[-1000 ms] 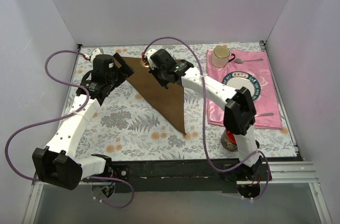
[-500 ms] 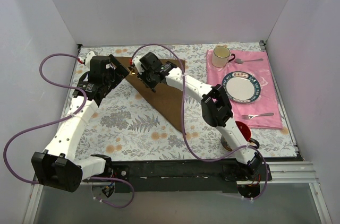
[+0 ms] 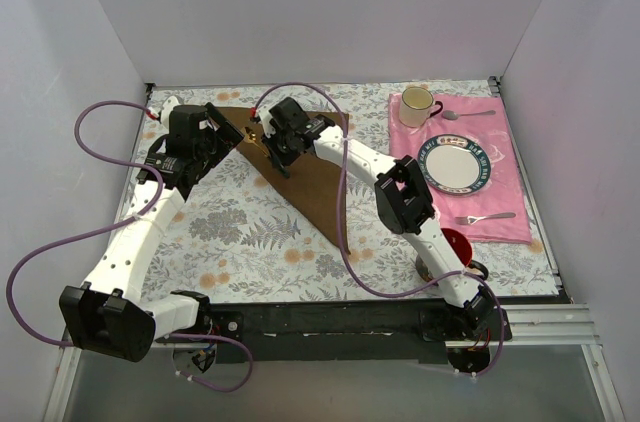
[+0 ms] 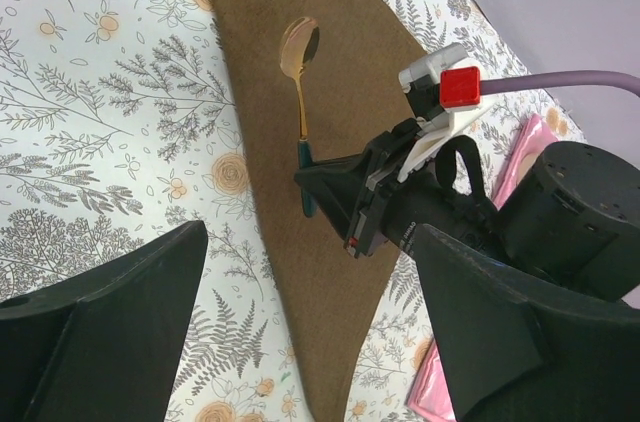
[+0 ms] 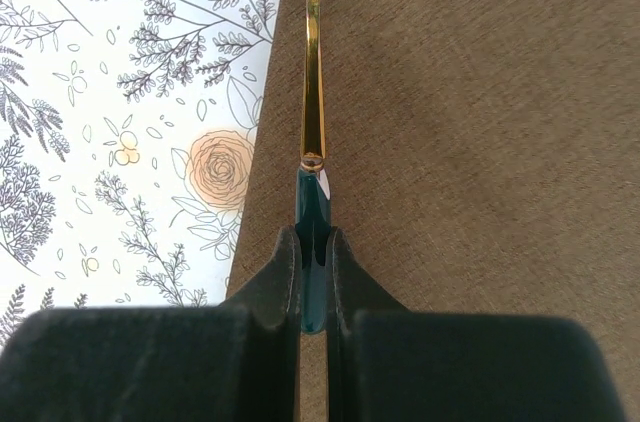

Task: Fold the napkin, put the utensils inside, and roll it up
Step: Place the utensil onto the napkin

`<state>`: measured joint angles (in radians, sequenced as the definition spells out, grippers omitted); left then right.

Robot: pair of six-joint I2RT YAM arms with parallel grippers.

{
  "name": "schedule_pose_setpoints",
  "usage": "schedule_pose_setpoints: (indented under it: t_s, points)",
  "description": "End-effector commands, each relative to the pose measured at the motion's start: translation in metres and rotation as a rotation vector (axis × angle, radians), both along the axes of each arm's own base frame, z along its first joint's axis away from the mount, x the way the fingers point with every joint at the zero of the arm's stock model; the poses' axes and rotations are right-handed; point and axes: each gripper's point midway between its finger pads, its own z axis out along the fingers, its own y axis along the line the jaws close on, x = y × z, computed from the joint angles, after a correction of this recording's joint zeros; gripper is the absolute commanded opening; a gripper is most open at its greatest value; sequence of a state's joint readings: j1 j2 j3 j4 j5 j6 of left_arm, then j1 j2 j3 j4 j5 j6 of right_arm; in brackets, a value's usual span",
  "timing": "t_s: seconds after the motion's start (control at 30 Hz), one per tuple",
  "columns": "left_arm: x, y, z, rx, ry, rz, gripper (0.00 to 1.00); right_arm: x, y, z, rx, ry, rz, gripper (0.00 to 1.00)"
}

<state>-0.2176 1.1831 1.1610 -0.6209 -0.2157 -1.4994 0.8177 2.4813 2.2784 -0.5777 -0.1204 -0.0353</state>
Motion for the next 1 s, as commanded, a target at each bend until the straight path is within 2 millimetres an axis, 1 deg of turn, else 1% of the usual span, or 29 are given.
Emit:
schedule_pose_setpoints:
  t_s: [0.0,0.03,0.1,0.23,0.33,0.4,0.63,0.77,0.97]
  points:
    - [0.001,-0.002,0.016,-0.019,-0.038,-0.014,0.84,0.001,0.017,0.008,0.073,0.013,0.023,0.01]
    - [0.0,-0.002,0.016,-0.019,-0.038,-0.016,0.84,0.0,0.017,0.008,0.075,0.019,0.024,0.01]
    - [0.0,-0.002,0.015,-0.017,-0.038,-0.015,0.83,-0.002,0.017,-0.001,0.061,0.032,0.025,0.01]
    - [0.0,-0.002,0.016,-0.017,-0.039,-0.017,0.83,-0.002,0.016,-0.006,0.056,0.035,0.023,0.01]
    - [0.0,-0.004,0.016,-0.023,-0.039,-0.021,0.83,-0.002,0.015,-0.012,0.045,0.041,0.02,0.01]
    - [0.0,-0.004,0.016,-0.024,-0.039,-0.02,0.83,-0.003,0.015,-0.018,0.039,0.048,0.021,0.03]
    - [0.0,-0.004,0.017,-0.026,-0.035,-0.024,0.83,0.004,0.01,-0.029,0.027,0.057,-0.046,0.05]
    - [0.0,-0.005,0.017,-0.027,-0.033,-0.026,0.83,0.005,0.011,-0.033,0.028,0.059,-0.049,0.12]
    - [-0.001,-0.005,0.017,-0.026,-0.033,-0.027,0.83,0.006,0.012,-0.041,0.03,0.066,-0.046,0.15]
